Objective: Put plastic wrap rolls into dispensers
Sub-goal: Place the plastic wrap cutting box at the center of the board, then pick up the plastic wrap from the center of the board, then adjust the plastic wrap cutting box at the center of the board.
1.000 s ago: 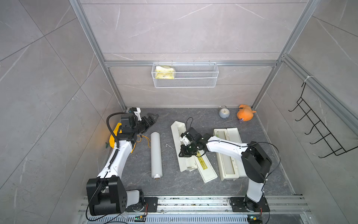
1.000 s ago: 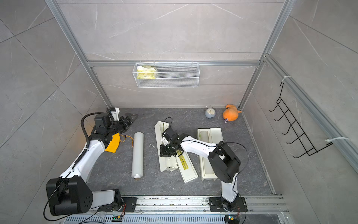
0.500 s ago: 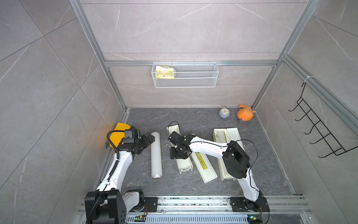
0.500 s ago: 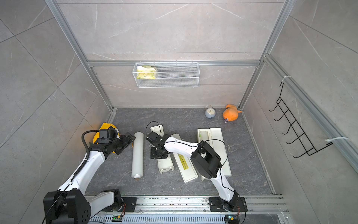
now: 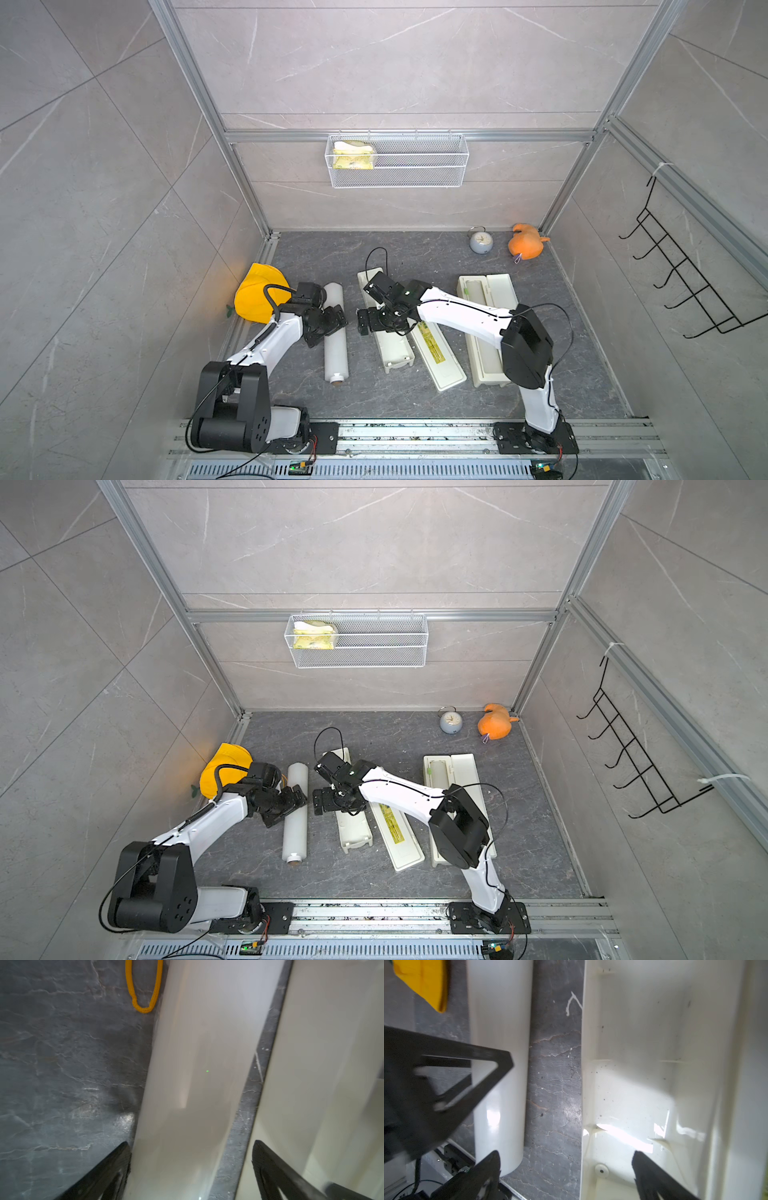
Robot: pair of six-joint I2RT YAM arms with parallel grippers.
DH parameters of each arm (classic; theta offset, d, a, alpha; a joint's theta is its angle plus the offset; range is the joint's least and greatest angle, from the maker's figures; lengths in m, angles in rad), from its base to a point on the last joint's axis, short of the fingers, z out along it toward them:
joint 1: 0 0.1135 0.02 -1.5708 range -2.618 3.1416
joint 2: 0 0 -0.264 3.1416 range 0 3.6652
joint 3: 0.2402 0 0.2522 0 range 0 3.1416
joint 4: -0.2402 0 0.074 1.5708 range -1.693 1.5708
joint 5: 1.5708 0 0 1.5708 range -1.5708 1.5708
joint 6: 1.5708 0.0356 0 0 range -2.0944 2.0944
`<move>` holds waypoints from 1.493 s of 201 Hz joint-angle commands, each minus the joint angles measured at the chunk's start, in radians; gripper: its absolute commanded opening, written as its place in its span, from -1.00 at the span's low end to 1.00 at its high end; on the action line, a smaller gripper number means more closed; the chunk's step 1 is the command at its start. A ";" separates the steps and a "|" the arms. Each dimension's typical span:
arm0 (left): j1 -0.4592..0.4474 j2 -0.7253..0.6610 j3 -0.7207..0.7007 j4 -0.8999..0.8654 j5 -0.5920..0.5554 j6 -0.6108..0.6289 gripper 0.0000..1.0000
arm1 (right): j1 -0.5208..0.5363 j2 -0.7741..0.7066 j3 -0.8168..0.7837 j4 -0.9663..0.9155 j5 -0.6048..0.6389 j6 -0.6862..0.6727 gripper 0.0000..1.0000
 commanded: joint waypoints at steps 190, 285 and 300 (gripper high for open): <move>-0.152 0.164 0.337 -0.346 -0.234 0.094 -0.11 | -0.197 -0.357 -0.473 0.205 -0.112 -0.086 0.90; -0.176 -0.019 0.379 -0.366 -0.170 -0.026 -0.16 | -0.199 -0.217 -0.520 0.371 -0.231 -0.041 0.60; -0.183 -0.013 0.345 -0.351 -0.173 -0.034 -0.16 | -0.199 -0.214 -0.527 0.381 -0.231 -0.036 0.60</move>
